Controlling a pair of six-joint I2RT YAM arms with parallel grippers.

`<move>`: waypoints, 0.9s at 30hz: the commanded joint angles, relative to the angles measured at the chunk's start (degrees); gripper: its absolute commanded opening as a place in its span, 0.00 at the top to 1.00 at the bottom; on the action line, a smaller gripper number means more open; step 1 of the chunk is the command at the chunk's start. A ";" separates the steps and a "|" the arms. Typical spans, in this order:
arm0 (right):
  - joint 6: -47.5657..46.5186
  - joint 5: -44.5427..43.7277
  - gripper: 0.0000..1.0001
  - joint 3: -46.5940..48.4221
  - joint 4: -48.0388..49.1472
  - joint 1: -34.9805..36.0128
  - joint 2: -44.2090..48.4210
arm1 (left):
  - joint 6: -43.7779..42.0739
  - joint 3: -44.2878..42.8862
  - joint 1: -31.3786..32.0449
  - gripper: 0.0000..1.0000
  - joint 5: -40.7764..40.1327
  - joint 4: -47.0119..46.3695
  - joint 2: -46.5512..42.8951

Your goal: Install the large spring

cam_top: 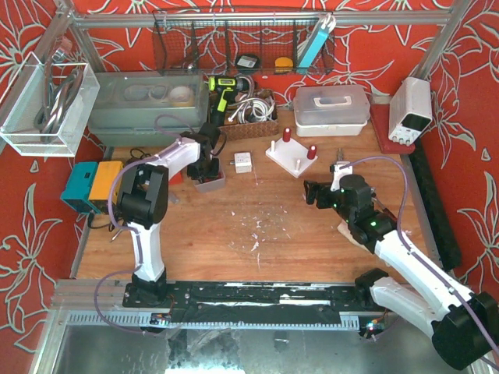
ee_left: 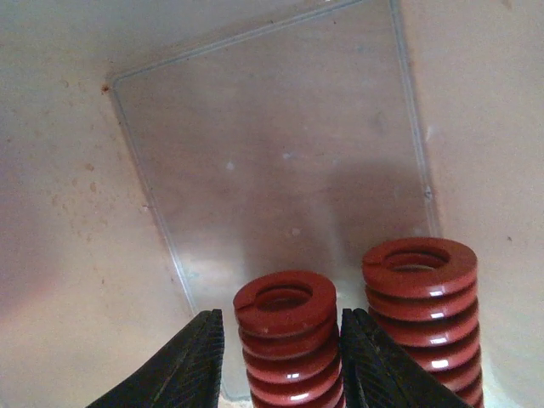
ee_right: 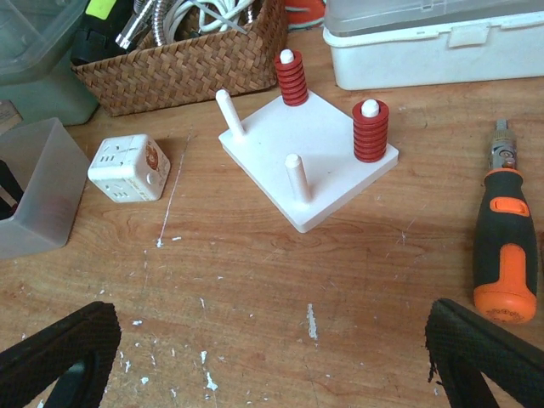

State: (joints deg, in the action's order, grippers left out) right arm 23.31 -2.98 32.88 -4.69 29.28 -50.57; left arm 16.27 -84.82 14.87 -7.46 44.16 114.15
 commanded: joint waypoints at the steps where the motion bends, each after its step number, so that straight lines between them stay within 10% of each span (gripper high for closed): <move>1: 0.42 -1.54 0.02 -0.89 0.95 0.34 0.06 | -0.42 -0.77 -0.33 0.58 0.12 1.80 1.83; 27: 0.16 -2.75 0.02 -1.06 0.35 0.34 1.78 | -1.38 -0.72 -0.64 0.84 -2.44 -3.86 -3.78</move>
State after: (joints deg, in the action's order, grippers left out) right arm 23.31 -4.12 32.86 -4.29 29.30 -49.91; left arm 16.29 -85.08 14.59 -7.90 42.68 116.66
